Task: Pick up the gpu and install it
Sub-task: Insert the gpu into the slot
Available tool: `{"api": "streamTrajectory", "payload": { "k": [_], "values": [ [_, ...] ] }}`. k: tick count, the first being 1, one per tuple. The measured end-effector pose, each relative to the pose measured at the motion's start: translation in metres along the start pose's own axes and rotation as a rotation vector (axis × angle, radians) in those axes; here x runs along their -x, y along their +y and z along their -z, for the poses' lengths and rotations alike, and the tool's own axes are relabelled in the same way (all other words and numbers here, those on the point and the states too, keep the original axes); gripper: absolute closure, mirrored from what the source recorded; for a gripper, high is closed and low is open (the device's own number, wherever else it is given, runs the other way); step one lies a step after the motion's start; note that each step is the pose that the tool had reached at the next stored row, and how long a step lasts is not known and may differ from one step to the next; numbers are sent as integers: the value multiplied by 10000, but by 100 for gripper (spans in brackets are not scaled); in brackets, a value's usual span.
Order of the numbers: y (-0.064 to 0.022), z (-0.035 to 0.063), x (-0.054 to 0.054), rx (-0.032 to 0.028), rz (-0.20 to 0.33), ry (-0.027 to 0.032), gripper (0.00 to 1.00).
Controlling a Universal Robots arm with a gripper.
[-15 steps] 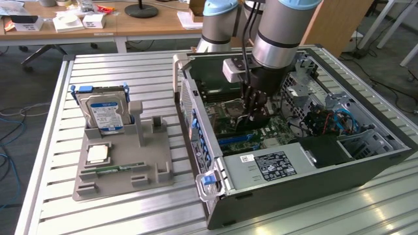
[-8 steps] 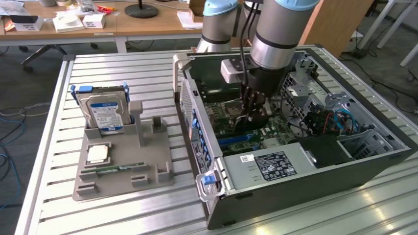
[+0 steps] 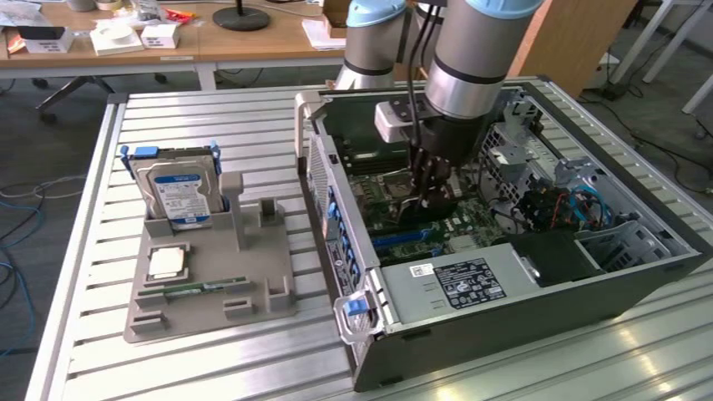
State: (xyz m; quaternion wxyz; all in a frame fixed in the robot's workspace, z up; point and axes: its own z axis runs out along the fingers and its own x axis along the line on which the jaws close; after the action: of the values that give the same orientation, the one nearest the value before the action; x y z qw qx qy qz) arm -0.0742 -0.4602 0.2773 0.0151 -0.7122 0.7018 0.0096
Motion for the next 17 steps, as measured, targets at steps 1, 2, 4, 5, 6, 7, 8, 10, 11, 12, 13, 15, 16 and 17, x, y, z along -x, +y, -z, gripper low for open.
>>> {"api": "streamTrajectory", "payload": {
  "k": [1,2,4,5,6,7,8,10,11,12,13,15,16,17],
  "values": [
    [5,-1,0,0,0,-1,74],
    [9,-1,0,0,0,-1,74],
    [18,-1,0,1,1,1,74],
    [22,-2,0,1,0,1,74],
    [23,-2,0,1,1,1,74],
    [23,-2,0,1,2,1,74],
    [24,-2,-4,1,0,1,74],
    [24,-2,-5,1,0,1,74],
    [25,-2,-5,1,2,1,74],
    [28,-2,-5,1,1,1,74],
    [32,-2,-5,0,0,1,74],
    [39,-2,-5,1,0,1,74],
    [42,-2,-5,1,1,0,74],
    [45,-2,-5,1,1,1,74]
  ]
}}
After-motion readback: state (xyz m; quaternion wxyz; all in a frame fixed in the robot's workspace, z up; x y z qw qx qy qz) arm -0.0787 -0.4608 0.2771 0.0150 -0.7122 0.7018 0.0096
